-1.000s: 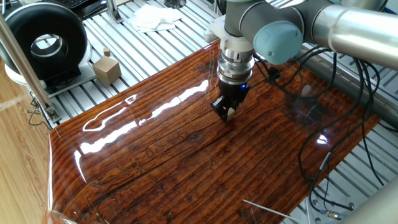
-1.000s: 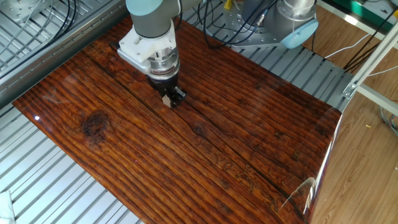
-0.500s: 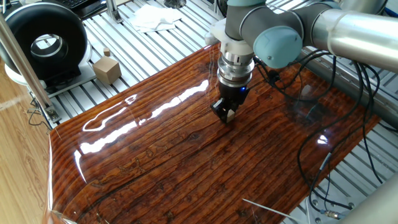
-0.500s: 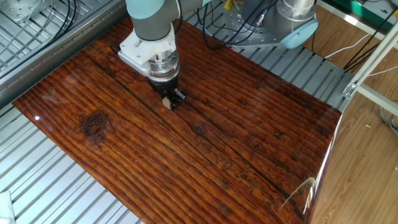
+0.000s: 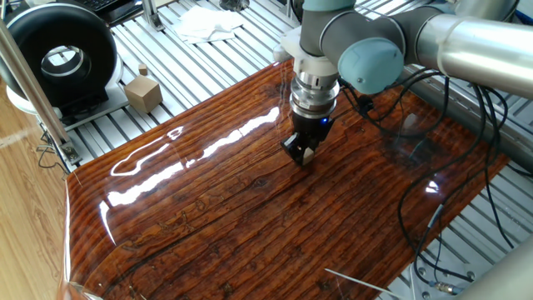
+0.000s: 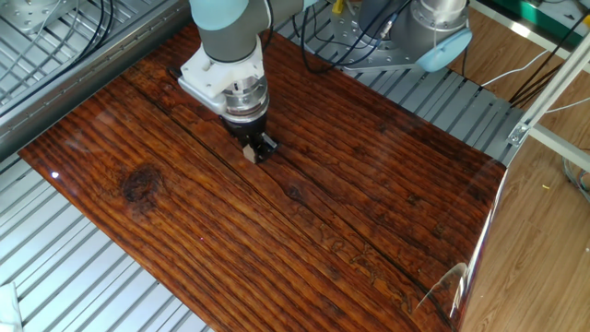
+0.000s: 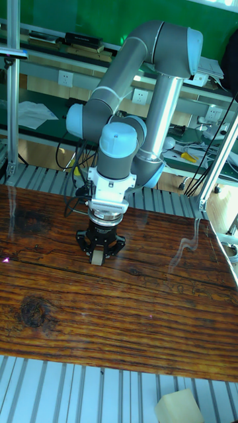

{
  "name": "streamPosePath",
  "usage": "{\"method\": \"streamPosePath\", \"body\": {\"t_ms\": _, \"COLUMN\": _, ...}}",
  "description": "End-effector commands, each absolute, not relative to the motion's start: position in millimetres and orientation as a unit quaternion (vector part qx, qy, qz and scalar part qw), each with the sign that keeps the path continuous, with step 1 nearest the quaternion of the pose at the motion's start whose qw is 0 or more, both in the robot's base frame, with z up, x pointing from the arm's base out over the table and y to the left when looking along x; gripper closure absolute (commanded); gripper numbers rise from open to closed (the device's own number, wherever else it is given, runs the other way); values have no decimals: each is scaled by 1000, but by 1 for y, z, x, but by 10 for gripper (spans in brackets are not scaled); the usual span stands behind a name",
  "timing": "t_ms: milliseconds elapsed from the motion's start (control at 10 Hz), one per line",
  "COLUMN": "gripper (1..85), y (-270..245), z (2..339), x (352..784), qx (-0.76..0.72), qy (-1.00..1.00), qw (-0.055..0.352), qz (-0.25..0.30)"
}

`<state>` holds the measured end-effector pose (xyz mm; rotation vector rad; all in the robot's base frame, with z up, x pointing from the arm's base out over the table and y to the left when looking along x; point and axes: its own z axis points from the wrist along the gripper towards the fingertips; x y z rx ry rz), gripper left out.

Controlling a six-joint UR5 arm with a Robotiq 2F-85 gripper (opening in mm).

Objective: Hold a small block with the gripper and sweep it from left to right on the table

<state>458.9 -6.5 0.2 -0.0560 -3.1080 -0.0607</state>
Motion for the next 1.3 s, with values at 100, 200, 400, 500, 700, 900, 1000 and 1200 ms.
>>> {"method": "streamPosePath", "body": {"t_ms": 100, "gripper": 847, "y": -6, "z": -2, "x": 461, "qx": -21, "qy": -1000, "qw": 10, "qz": -19}}
{"method": "streamPosePath", "body": {"t_ms": 200, "gripper": 847, "y": -6, "z": 0, "x": 462, "qx": -20, "qy": -1000, "qw": 10, "qz": -17}}
{"method": "streamPosePath", "body": {"t_ms": 400, "gripper": 737, "y": -25, "z": 1, "x": 463, "qx": 7, "qy": -1000, "qw": 8, "qz": 21}}
{"method": "streamPosePath", "body": {"t_ms": 500, "gripper": 637, "y": -25, "z": 1, "x": 466, "qx": 13, "qy": -1000, "qw": 2, "qz": 21}}
{"method": "streamPosePath", "body": {"t_ms": 700, "gripper": 610, "y": -20, "z": 1, "x": 466, "qx": 10, "qy": -1000, "qw": 1, "qz": 12}}
{"method": "streamPosePath", "body": {"t_ms": 900, "gripper": 607, "y": -18, "z": 1, "x": 465, "qx": 9, "qy": -1000, "qw": 3, "qz": 8}}
{"method": "streamPosePath", "body": {"t_ms": 1000, "gripper": 593, "y": -13, "z": 2, "x": 465, "qx": 10, "qy": -1000, "qw": 3, "qz": -1}}
{"method": "streamPosePath", "body": {"t_ms": 1200, "gripper": 580, "y": -9, "z": 2, "x": 462, "qx": 8, "qy": -1000, "qw": 9, "qz": -10}}
